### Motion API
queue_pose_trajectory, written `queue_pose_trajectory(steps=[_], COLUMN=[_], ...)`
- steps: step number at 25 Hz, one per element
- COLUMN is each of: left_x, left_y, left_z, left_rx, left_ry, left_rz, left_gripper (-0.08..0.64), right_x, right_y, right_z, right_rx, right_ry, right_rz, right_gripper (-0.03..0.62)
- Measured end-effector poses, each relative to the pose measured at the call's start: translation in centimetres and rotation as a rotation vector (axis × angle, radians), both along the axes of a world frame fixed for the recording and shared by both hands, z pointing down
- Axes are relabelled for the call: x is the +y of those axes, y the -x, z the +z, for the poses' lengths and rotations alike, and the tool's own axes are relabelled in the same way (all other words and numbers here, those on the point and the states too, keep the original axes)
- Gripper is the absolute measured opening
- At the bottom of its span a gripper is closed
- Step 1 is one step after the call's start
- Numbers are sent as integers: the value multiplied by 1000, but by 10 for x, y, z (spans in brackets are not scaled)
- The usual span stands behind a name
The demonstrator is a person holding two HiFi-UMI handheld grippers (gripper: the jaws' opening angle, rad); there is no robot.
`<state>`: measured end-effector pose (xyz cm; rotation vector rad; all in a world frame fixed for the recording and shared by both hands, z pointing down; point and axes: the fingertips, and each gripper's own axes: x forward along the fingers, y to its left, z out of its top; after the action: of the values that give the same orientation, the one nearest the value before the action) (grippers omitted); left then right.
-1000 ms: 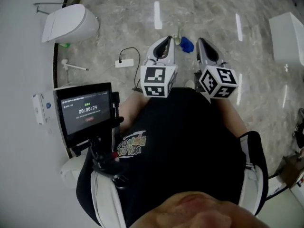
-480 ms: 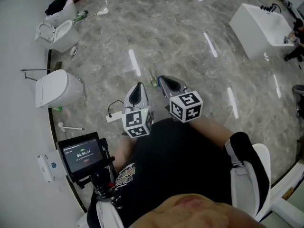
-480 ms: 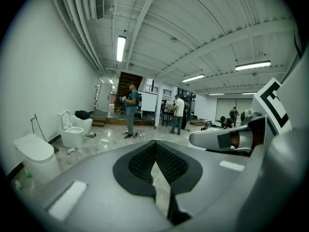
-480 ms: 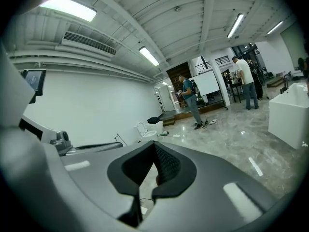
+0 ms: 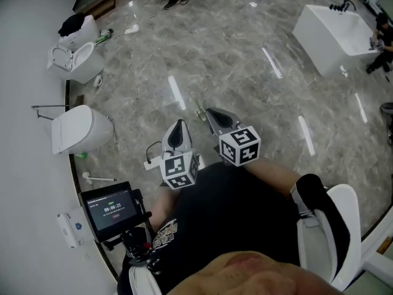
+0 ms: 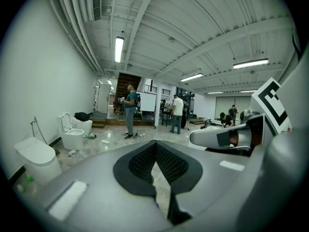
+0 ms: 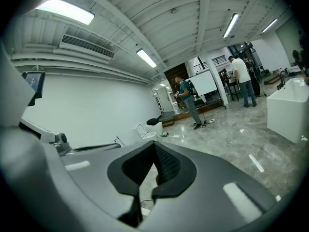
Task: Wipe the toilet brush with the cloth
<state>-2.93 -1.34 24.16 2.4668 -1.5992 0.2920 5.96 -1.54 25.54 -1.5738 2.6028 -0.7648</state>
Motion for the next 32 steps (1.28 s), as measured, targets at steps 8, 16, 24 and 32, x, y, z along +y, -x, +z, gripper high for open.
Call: queue_pose_trajectory(steps=[8,16,24,32], left_x=[3,3,0,6], left_y=[-7,-11,-2,1], left_z=[-2,-6,-1,1], left_rx=[7,6,14,35], left_ry=[4,-5,-11,9], left_rz=[-5,1,-10,-15], left_gripper=[8,8,8,8], right_x=[3,3,1,5], right_y=[-8,-14,-11,-7], right_z=[-4,-4,0,2], right_rx=[-3,-8,-13,-11], right_ry=[6,5,4,11], right_rz=[-8,5,18,15], right_gripper=[0,0,0,0])
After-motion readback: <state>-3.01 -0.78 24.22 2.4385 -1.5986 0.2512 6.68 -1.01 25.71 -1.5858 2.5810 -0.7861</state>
